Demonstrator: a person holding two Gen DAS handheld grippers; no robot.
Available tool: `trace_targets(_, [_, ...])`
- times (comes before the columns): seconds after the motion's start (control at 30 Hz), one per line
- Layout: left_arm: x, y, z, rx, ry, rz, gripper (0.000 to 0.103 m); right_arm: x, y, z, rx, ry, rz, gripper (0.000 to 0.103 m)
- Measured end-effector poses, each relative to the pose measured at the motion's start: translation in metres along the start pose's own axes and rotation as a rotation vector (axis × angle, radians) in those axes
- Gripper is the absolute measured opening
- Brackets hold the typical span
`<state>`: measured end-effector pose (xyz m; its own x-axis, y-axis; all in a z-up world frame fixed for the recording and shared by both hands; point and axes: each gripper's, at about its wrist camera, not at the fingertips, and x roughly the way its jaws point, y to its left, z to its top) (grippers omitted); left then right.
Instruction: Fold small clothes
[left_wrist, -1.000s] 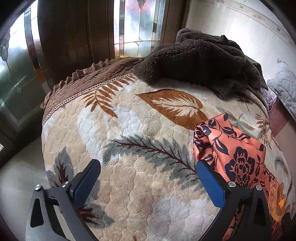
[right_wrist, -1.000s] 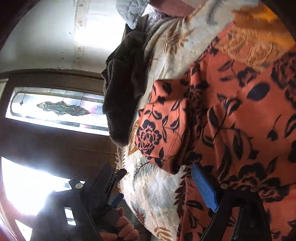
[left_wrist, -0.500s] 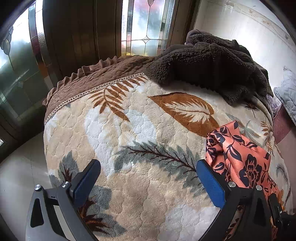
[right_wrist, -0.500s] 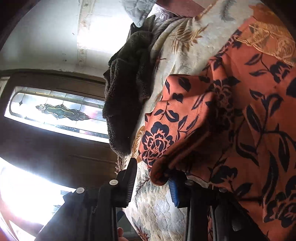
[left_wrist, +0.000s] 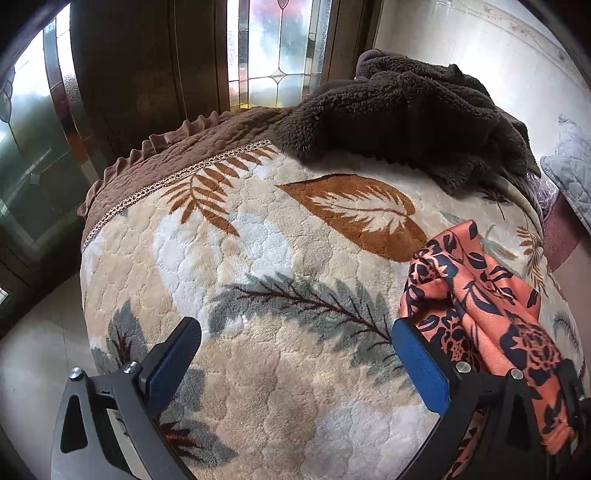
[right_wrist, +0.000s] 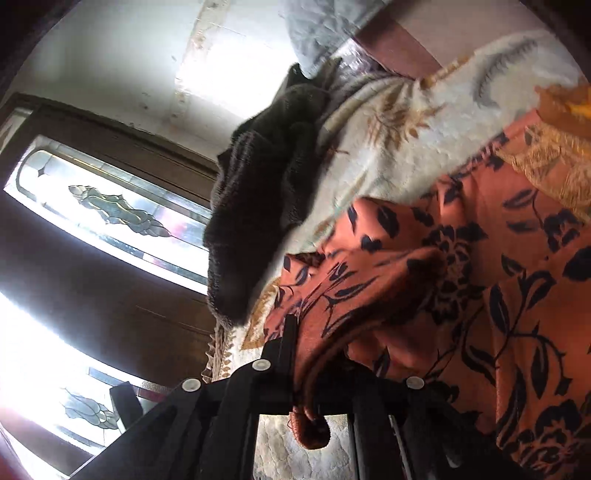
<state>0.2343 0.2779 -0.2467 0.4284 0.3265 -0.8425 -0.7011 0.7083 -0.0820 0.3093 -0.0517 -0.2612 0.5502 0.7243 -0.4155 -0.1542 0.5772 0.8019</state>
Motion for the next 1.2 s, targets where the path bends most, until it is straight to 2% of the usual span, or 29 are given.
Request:
trace_targets(0.13, [0.000,-0.007,-0.003,0.025,0.003,0.003,0.103,-0.063,0.020,0.015,-0.104,-0.149,-0.016,0.006])
trace_targets(0.23, [0.000,-0.012,-0.005,0.036,0.000,0.005,0.103,-0.119,0.018,0.027,-0.147,-0.270,-0.072,0.006])
trace_targets(0.37, [-0.003,-0.034,-0.015,0.099,-0.003,-0.014,0.103,-0.203,-0.009,0.043,-0.185,-0.433,-0.219,0.006])
trace_targets(0.47, [-0.009,-0.062,-0.029,0.185,-0.007,-0.052,0.103,-0.258,-0.053,0.054,-0.139,-0.501,-0.371,0.006])
trace_targets(0.57, [-0.019,-0.099,-0.051,0.310,-0.023,-0.091,0.103,-0.291,-0.104,0.058,-0.076,-0.482,-0.487,0.006])
trace_targets(0.6, [-0.022,-0.111,-0.058,0.353,-0.031,-0.105,0.103,-0.295,-0.123,0.059,-0.026,-0.462,-0.499,0.006])
trace_targets(0.67, [-0.030,-0.133,-0.073,0.427,-0.043,-0.133,0.103,-0.293,-0.161,0.059,0.079,-0.359,-0.497,0.009])
trace_targets(0.77, [-0.040,-0.159,-0.092,0.516,-0.071,-0.163,0.103,-0.290,-0.208,0.048,0.224,-0.243,-0.596,0.010])
trace_targets(0.83, [-0.044,-0.173,-0.102,0.563,-0.084,-0.173,0.103,-0.296,-0.235,0.043,0.356,-0.186,-0.578,0.010])
trace_targets(0.9, [-0.043,-0.186,-0.112,0.609,-0.081,-0.167,0.103,-0.308,-0.241,0.043,0.398,-0.207,-0.562,0.012])
trace_targets(1.0, [-0.034,-0.199,-0.125,0.663,-0.048,-0.140,0.103,-0.326,-0.221,0.049,0.296,-0.277,-0.681,0.018])
trace_targets(1.1, [-0.024,-0.207,-0.136,0.712,-0.014,-0.096,0.103,-0.346,-0.204,0.052,0.231,-0.410,-0.831,0.019])
trace_targets(1.13, [-0.024,-0.208,-0.138,0.717,-0.022,-0.091,0.103,-0.351,-0.201,0.056,0.197,-0.430,-0.837,0.021])
trace_targets(1.2, [-0.026,-0.210,-0.138,0.722,-0.032,-0.091,0.103,-0.348,-0.196,0.059,0.141,-0.405,-0.735,0.021])
